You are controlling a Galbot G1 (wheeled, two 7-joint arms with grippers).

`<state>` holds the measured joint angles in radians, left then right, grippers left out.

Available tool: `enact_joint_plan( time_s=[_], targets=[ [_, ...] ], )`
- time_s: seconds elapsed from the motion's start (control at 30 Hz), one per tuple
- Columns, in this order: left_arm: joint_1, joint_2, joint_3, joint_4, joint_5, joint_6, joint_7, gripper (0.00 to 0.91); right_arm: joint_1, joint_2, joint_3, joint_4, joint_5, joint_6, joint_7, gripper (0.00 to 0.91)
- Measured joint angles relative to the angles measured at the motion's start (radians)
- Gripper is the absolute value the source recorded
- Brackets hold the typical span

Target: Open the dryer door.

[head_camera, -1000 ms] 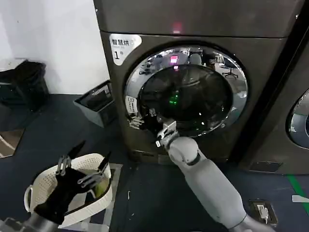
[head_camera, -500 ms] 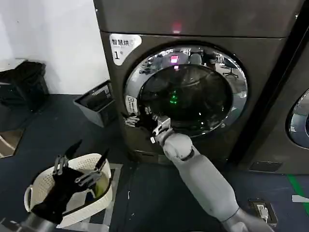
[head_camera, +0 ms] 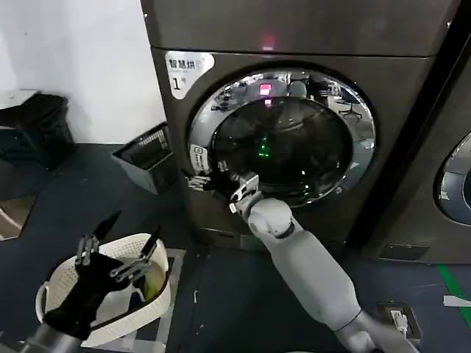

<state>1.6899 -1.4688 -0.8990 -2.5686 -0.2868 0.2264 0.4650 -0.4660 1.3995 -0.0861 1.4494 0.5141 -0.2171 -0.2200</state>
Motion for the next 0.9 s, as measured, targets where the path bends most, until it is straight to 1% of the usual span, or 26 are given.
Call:
enact_joint_plan(
  time_s=[0.17, 0.23, 0.3, 0.47, 0.7, 0.9],
  targets=[
    [-0.002, 0.0, -0.004, 0.001, -0.006, -0.002, 0.001, 0.907, -0.003, -0.009, 0.011, 0.018, 0.008, -0.012, -0.045, 0.907],
    [-0.004, 0.001, -0.009, 0.003, -0.011, -0.003, 0.001, 0.907, -0.003, -0.02, 0.019, 0.026, 0.016, -0.026, -0.094, 0.907],
    [-0.011, 0.003, -0.02, 0.01, -0.023, -0.002, 0.001, 0.907, -0.004, -0.03, 0.021, 0.032, 0.019, -0.026, -0.136, 0.907],
    [-0.023, 0.03, -0.084, 0.037, -0.093, -0.004, 0.061, 0.907, -0.019, -0.054, 0.035, 0.052, 0.026, -0.026, -0.235, 0.907],
    [-0.043, 0.065, -0.178, 0.076, -0.151, 0.003, 0.054, 0.907, -0.032, -0.089, 0.062, 0.057, 0.02, -0.03, -0.41, 0.907],
    [-0.047, 0.069, -0.196, 0.081, -0.155, 0.005, 0.048, 0.907, -0.028, -0.117, 0.093, 0.041, 0.02, -0.032, -0.564, 0.907]
  ],
)
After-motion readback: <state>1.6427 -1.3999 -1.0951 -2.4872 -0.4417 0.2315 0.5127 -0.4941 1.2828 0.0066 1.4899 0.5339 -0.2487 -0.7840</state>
